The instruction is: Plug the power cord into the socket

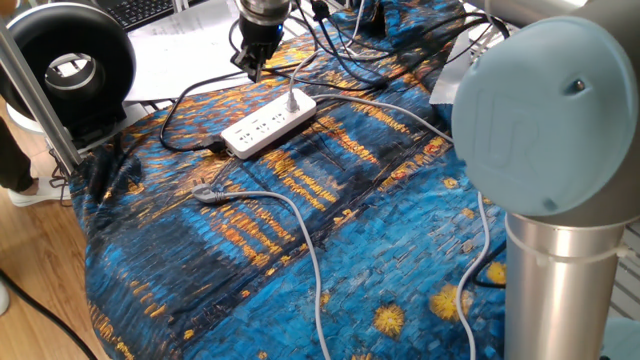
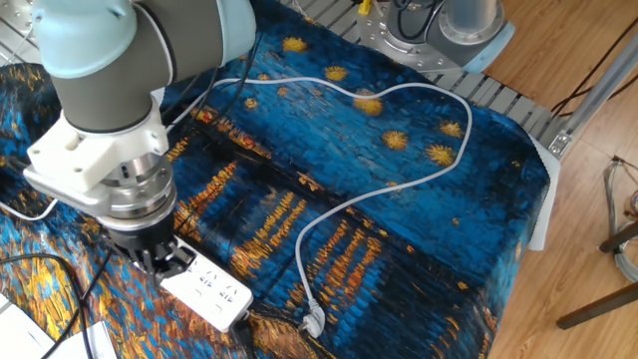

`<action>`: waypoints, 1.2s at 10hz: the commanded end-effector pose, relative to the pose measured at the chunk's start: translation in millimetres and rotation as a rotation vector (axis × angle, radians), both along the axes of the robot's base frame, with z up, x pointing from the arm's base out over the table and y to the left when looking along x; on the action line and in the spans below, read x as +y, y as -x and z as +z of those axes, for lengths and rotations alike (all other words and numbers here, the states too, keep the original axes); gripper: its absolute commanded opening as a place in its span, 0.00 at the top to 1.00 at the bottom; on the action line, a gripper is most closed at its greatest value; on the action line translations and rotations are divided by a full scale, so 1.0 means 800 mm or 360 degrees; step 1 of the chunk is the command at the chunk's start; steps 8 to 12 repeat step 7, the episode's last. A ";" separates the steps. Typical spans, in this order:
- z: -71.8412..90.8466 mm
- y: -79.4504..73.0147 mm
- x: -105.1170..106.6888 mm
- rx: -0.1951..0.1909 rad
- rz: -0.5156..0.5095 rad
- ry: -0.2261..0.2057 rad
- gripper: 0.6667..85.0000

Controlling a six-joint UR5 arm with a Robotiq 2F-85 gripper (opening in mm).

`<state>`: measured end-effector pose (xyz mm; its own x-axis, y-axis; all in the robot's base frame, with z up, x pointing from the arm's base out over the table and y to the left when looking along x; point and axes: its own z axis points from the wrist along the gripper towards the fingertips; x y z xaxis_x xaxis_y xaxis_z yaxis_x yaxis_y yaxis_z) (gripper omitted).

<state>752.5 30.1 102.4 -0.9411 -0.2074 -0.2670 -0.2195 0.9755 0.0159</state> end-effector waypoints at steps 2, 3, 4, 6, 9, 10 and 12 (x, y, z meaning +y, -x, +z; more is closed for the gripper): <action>-0.012 0.004 -0.021 0.0024 -0.0130 0.0012 0.99; -0.013 0.012 -0.014 0.0064 -0.0158 -0.0023 0.99; -0.014 0.015 -0.003 0.0086 -0.0180 -0.0084 0.99; -0.009 0.004 0.009 0.0054 -0.0189 -0.0115 0.99; -0.009 0.004 -0.002 0.0055 -0.0166 -0.0038 0.99; -0.009 0.004 -0.002 0.0055 -0.0166 -0.0038 0.99; -0.009 0.004 -0.002 0.0055 -0.0166 -0.0038 0.99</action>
